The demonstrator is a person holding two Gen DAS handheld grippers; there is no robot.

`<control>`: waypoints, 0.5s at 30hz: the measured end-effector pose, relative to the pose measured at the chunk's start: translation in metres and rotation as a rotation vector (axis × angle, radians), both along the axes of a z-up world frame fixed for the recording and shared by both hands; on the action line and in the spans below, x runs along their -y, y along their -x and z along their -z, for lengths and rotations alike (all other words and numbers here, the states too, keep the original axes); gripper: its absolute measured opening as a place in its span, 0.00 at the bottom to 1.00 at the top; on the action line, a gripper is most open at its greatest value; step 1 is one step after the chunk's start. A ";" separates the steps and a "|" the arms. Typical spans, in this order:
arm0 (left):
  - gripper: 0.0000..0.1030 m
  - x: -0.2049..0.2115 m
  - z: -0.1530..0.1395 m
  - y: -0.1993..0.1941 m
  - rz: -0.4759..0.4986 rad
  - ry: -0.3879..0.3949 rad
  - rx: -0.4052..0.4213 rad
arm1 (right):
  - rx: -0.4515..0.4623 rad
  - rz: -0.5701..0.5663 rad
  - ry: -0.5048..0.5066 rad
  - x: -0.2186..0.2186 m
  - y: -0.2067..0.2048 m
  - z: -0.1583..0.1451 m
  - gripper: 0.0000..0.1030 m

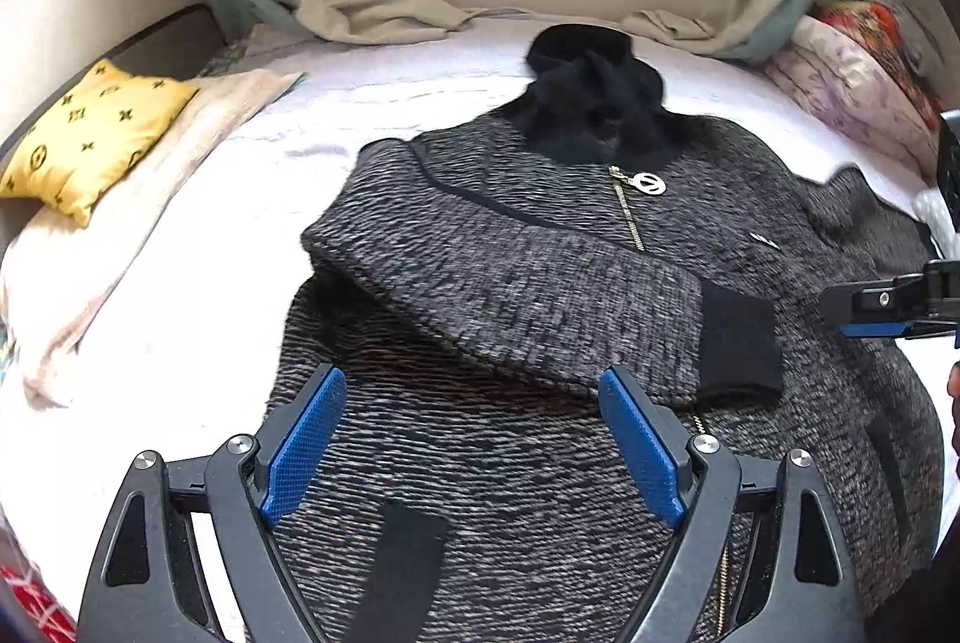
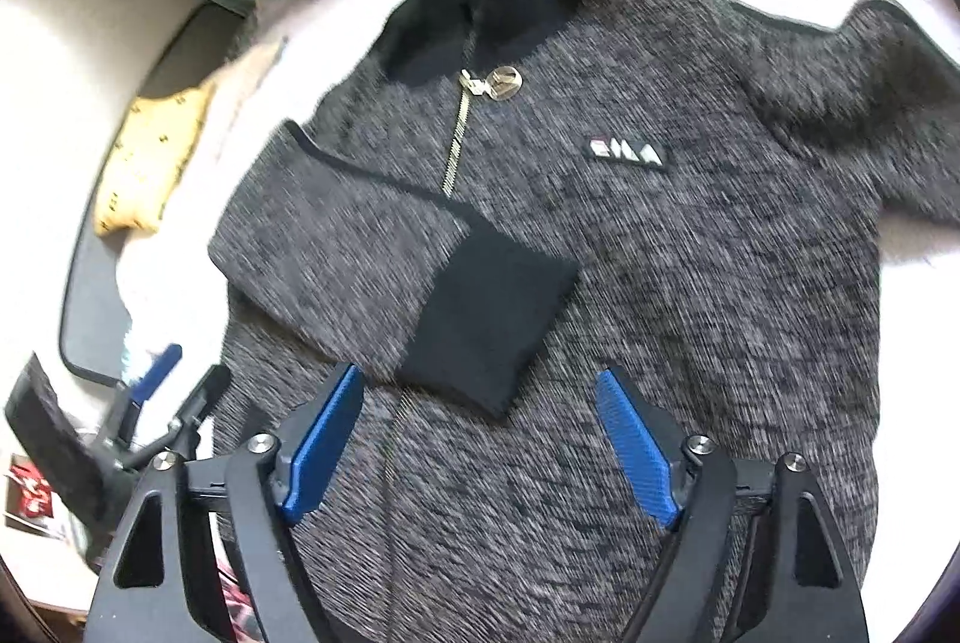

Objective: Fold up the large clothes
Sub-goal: 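Grasp the cuff of the folded sleeve with the right gripper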

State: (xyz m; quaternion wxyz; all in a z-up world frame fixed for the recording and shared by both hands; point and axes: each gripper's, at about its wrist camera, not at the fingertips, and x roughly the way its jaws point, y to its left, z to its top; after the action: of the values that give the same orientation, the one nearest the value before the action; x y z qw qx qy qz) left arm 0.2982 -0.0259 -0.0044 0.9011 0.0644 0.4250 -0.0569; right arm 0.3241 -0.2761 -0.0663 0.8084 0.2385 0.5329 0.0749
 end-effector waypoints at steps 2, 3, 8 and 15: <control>0.86 -0.004 0.002 -0.003 -0.015 0.003 -0.009 | 0.021 0.017 -0.057 0.001 -0.006 0.006 0.70; 0.86 -0.006 0.002 -0.005 -0.020 0.003 -0.013 | 0.013 0.034 -0.095 0.000 -0.009 0.015 0.67; 0.86 -0.015 0.000 -0.011 -0.037 0.048 -0.040 | -0.091 0.050 -0.192 -0.008 -0.021 0.054 0.48; 0.86 -0.025 -0.008 -0.012 -0.064 0.084 -0.034 | -0.085 0.099 -0.246 -0.005 -0.026 0.075 0.43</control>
State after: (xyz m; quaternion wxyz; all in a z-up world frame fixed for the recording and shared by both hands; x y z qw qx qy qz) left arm 0.3104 -0.0009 0.0034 0.8970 0.0118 0.4393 -0.0470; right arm 0.3505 -0.2707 -0.1415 0.7525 0.3648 0.5411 0.0894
